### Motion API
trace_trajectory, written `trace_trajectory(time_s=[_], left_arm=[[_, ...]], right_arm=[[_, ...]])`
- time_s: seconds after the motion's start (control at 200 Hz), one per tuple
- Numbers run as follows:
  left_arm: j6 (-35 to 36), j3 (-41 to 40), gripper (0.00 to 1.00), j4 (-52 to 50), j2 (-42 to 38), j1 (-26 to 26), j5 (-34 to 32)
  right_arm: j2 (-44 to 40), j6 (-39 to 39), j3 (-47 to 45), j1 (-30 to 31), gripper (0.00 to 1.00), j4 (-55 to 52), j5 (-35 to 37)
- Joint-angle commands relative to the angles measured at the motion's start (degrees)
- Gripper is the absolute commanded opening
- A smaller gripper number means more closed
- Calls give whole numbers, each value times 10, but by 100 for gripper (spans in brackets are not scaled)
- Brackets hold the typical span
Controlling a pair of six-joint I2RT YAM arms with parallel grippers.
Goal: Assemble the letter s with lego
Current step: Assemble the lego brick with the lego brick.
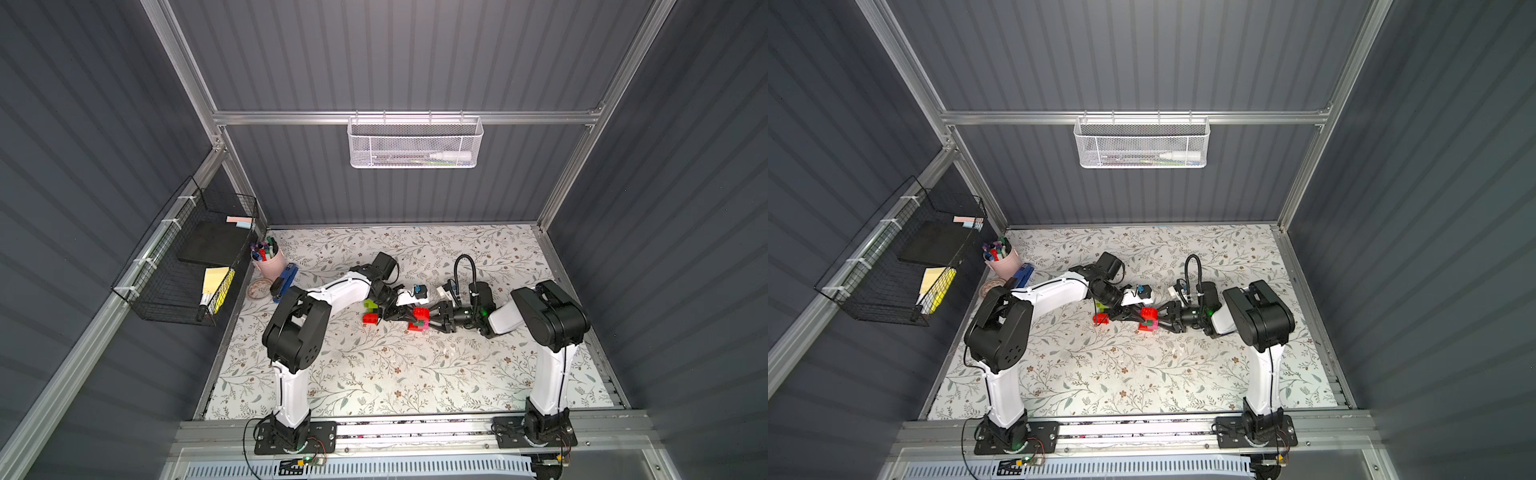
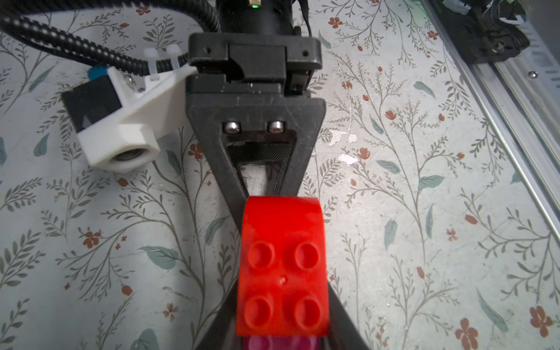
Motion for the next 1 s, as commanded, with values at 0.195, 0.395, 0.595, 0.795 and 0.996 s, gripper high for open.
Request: trace_trajectory(time_s=[0.195,0.395,0.595,0.795,0.996], left_arm=[[-49,-45,28,-21,0,-7,-61],[-31,-53,29,-28,11,-10,-66],[-30,-40,33,-27,10,-13,-66],[-30,-6,42,-31,2,-13,-40],[-25,10,45,-37,-5,-13,-22]], right_arm=[[28,-14,-27,1,56,-77,59],[33,-21,-30,1,56,-80,60],[35,-30,-29,1,56,-83,55],[38,-28,-30,1,56,-72,48],[36,-25,-27,1,58,-65,40]])
